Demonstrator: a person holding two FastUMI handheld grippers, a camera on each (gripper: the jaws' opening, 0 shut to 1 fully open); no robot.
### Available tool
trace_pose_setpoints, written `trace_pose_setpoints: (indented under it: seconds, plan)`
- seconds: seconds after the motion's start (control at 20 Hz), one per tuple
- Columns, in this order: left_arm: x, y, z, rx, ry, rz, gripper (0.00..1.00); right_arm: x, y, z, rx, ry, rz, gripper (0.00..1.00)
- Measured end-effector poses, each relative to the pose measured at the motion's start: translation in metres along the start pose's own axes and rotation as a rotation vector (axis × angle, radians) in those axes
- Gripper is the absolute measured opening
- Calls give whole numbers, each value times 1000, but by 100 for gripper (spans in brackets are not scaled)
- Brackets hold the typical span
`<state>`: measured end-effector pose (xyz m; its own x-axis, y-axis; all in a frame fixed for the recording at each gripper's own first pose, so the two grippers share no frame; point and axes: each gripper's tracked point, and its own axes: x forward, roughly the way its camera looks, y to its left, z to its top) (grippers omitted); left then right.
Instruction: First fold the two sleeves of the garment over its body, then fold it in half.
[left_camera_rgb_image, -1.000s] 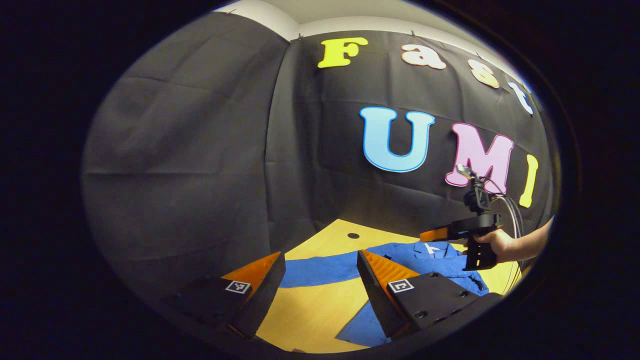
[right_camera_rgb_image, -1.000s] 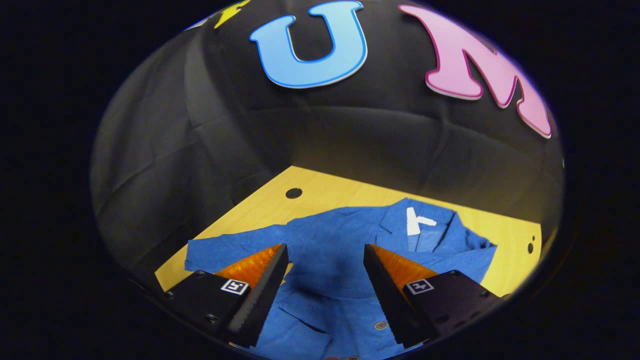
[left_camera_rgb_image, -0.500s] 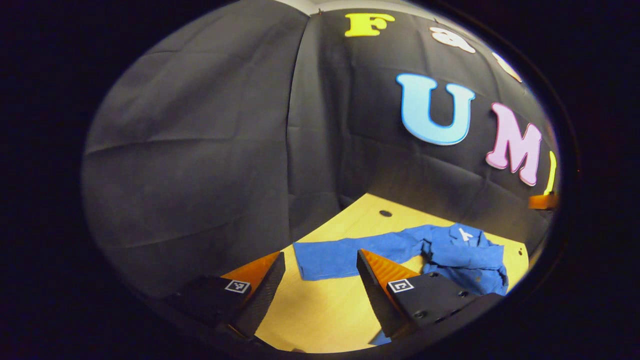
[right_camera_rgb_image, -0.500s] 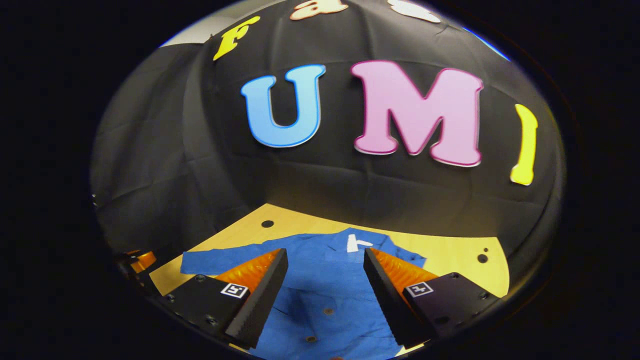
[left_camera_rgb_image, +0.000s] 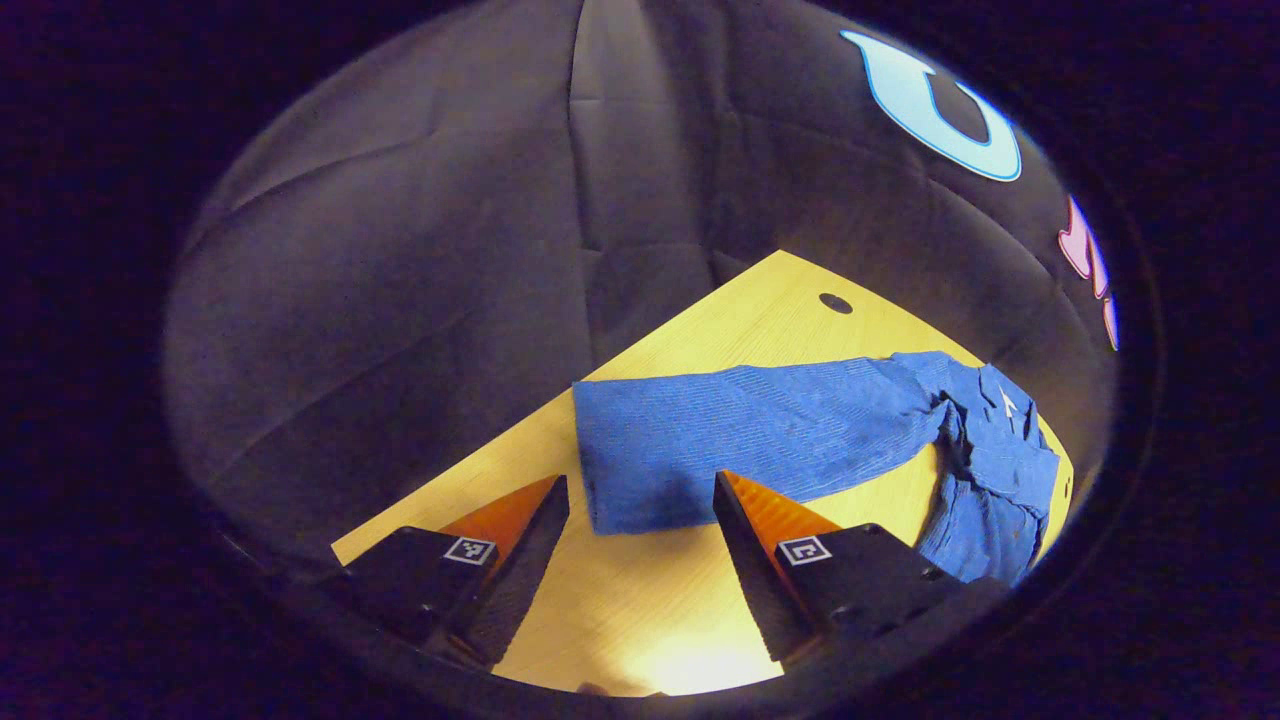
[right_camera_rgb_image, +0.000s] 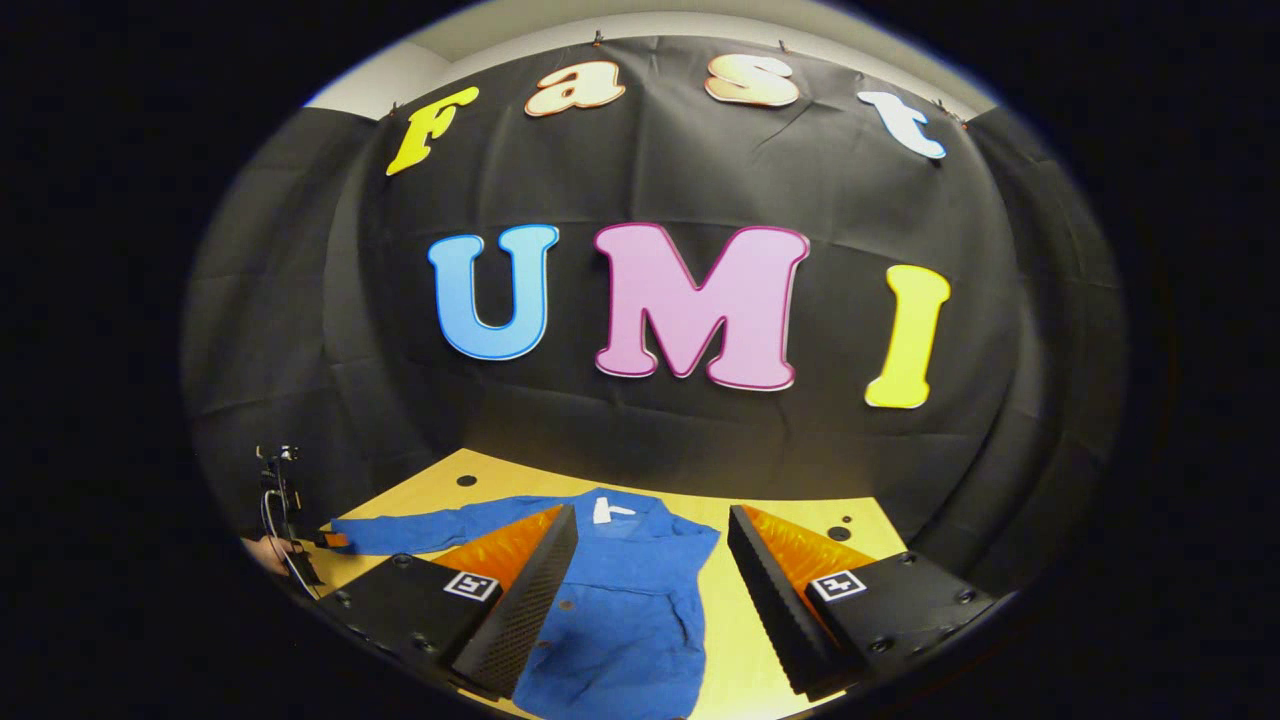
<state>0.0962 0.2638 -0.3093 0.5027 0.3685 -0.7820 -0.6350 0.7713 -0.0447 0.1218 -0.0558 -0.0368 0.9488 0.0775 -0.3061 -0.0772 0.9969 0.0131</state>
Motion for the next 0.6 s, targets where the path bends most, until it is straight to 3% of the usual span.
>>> trace_pose_setpoints:
  seconds: [0.15, 0.4, 0.6]
  plan:
    - [13, -6, -8, -15, 65, 10, 85, -15, -14, -7, -4, 20, -38, 96]
    - [20, -2, 0, 31, 44, 5, 85, -22, -22, -19, 55, 67, -57, 96]
    - [25, -17, 5, 58, 97, -54, 39, -26, -18, -37, 56, 106, -53, 96]
